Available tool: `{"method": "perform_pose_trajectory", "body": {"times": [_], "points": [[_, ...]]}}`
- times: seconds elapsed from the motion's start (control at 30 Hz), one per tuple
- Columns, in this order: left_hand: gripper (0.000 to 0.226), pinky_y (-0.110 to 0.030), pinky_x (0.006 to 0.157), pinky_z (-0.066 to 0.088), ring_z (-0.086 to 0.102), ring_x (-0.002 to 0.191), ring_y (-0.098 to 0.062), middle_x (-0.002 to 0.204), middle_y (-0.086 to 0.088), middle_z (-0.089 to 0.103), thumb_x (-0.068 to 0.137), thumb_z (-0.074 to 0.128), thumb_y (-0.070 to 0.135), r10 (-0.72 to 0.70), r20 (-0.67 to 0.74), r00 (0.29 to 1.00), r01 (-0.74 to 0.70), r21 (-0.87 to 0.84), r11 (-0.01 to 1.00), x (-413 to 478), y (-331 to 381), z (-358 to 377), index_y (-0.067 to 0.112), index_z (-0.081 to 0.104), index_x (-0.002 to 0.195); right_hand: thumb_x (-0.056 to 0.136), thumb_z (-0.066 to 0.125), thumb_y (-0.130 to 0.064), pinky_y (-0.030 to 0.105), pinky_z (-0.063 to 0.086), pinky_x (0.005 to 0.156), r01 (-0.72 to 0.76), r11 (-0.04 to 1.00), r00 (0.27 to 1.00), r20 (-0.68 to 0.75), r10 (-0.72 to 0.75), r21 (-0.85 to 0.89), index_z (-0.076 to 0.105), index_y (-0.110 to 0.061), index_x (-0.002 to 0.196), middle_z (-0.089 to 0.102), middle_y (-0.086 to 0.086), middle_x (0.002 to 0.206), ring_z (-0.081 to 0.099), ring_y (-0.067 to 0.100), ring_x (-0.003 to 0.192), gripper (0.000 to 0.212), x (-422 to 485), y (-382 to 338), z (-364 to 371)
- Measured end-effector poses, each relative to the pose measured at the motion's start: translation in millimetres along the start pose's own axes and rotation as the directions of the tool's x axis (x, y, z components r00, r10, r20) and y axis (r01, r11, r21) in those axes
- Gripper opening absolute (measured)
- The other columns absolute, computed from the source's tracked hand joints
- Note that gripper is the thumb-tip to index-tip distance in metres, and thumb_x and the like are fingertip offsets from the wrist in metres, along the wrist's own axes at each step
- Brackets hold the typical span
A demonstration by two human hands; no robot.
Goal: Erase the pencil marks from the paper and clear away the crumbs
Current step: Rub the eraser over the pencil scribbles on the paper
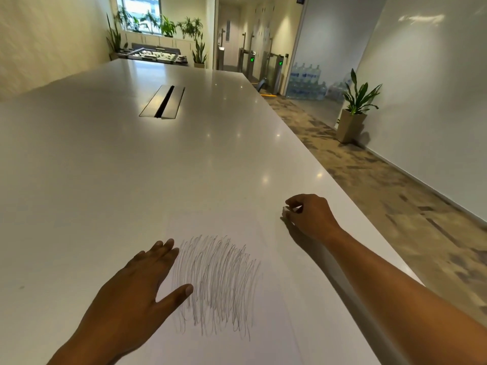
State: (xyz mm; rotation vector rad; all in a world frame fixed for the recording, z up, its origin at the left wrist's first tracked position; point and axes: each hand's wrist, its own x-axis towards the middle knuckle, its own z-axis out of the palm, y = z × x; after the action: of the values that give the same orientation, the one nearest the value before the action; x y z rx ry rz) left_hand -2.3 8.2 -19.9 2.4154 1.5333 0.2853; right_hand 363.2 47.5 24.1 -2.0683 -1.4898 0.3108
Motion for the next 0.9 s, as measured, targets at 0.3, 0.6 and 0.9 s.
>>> {"method": "perform_pose_trajectory", "body": {"times": [0.3, 0.6, 0.9], "points": [[0.097, -0.017, 0.113, -0.002, -0.017, 0.138, 0.009, 0.152, 0.030, -0.019, 0.062, -0.005, 0.094, 0.003, 0.009, 1.000, -0.003, 0.003, 1.000, -1, 3, -3, 0.050, -0.005, 0.148, 0.086, 0.074, -0.020, 0.021, 0.050, 0.075, -0.048, 0.997, 0.998, 0.031, 0.046, 0.061, 0.074, -0.012, 0.107, 0.073, 0.001, 0.097, 0.069, 0.015, 0.085, 0.023, 4, -11, 0], [0.100, -0.021, 0.118, 0.000, -0.013, 0.145, 0.006, 0.157, 0.029, -0.014, 0.066, -0.002, 0.094, -0.021, 0.017, 1.000, 0.021, -0.044, 0.999, -3, 1, -3, 0.047, 0.002, 0.154, 0.091, 0.063, 0.001, 0.026, 0.057, 0.067, -0.231, 0.590, 0.932, 0.349, -0.093, 0.774, 0.073, -0.008, 0.107, 0.074, 0.010, 0.081, 0.073, 0.019, 0.078, 0.021, -50, -87, 21], [0.076, -0.014, 0.116, -0.004, -0.013, 0.141, 0.015, 0.159, 0.031, -0.001, 0.087, -0.003, 0.072, 0.017, -0.021, 1.000, -0.019, -0.120, 0.993, -4, 0, -3, 0.044, 0.015, 0.155, 0.080, 0.069, 0.009, 0.047, 0.059, 0.082, -0.370, 0.323, 0.900, 0.422, -0.107, 0.871, 0.068, 0.005, 0.096, 0.067, 0.023, 0.085, 0.068, 0.034, 0.078, 0.016, -81, -106, 68]]}}
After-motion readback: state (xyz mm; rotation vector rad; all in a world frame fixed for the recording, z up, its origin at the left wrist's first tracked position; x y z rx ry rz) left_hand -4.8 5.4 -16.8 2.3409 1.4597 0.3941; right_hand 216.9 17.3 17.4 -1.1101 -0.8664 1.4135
